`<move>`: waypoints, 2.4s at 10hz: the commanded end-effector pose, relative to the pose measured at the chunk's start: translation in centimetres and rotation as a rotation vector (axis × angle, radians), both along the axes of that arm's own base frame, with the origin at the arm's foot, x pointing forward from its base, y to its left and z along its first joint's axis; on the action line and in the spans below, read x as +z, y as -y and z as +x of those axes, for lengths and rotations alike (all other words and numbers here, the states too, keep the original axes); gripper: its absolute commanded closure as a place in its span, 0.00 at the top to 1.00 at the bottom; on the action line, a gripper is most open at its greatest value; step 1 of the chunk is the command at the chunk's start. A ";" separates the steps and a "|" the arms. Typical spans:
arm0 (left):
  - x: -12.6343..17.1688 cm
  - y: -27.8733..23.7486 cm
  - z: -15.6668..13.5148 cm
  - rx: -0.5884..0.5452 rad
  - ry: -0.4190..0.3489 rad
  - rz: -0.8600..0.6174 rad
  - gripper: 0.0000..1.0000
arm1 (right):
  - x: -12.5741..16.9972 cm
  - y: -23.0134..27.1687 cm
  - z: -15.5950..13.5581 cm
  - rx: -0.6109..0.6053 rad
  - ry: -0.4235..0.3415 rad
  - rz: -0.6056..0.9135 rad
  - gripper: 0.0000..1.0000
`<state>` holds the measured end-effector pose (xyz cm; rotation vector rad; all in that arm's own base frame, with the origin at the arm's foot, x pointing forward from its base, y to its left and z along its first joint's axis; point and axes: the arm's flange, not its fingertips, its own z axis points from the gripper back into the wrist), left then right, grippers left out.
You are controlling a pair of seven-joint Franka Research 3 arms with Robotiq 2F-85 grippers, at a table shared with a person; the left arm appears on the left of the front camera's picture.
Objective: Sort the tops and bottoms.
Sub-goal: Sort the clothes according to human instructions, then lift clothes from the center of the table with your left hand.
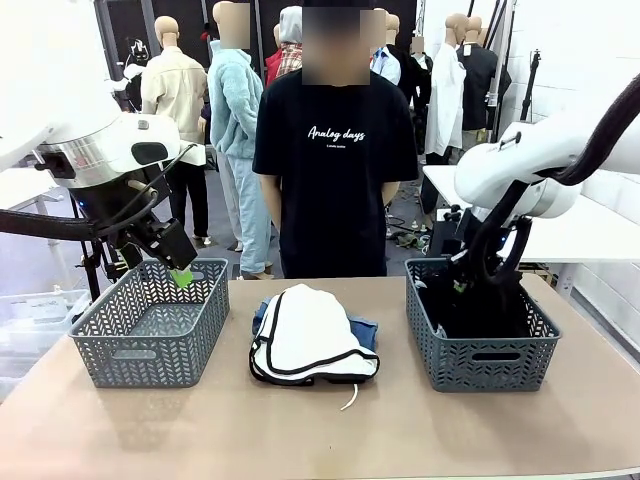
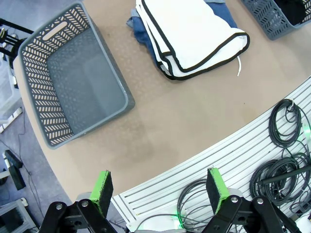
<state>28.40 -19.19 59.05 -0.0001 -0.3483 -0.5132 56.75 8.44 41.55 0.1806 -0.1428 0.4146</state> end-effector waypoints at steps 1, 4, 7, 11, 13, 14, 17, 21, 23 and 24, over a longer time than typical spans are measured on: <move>-0.1 -0.1 -0.1 0.013 0.002 0.000 1.00 | 1.3 0.2 -1.7 -0.037 0.036 -0.018 0.55; -0.1 -0.1 -0.1 0.013 0.002 0.000 1.00 | 2.7 -0.4 -2.4 -0.019 0.078 -0.035 1.00; -0.1 -0.1 -0.1 0.013 0.002 0.000 1.00 | 3.3 -0.4 -3.1 -0.021 0.097 -0.033 1.00; -0.1 -0.1 -0.1 0.013 0.002 0.000 1.00 | 3.8 -0.3 -2.5 0.004 0.085 -0.014 1.00; -0.1 -0.1 -0.1 0.013 0.002 0.000 1.00 | 3.8 -0.3 -2.5 0.004 0.085 -0.014 1.00; -0.1 -0.1 -0.1 0.013 0.002 0.000 1.00 | 3.8 -0.3 -2.5 0.004 0.085 -0.014 1.00; -0.1 -0.1 -0.1 0.013 0.002 0.000 1.00 | 3.8 -0.3 -2.5 0.004 0.085 -0.014 1.00; -0.1 -0.1 -0.1 0.013 0.002 0.000 1.00 | 3.8 -0.3 -2.5 0.004 0.085 -0.014 1.00; -0.1 -0.1 -0.1 0.013 0.002 0.000 1.00 | 3.8 -0.3 -2.5 0.004 0.085 -0.014 1.00; -0.1 -0.1 -0.1 0.013 0.002 0.000 1.00 | 3.8 -0.3 -2.5 0.004 0.085 -0.014 1.00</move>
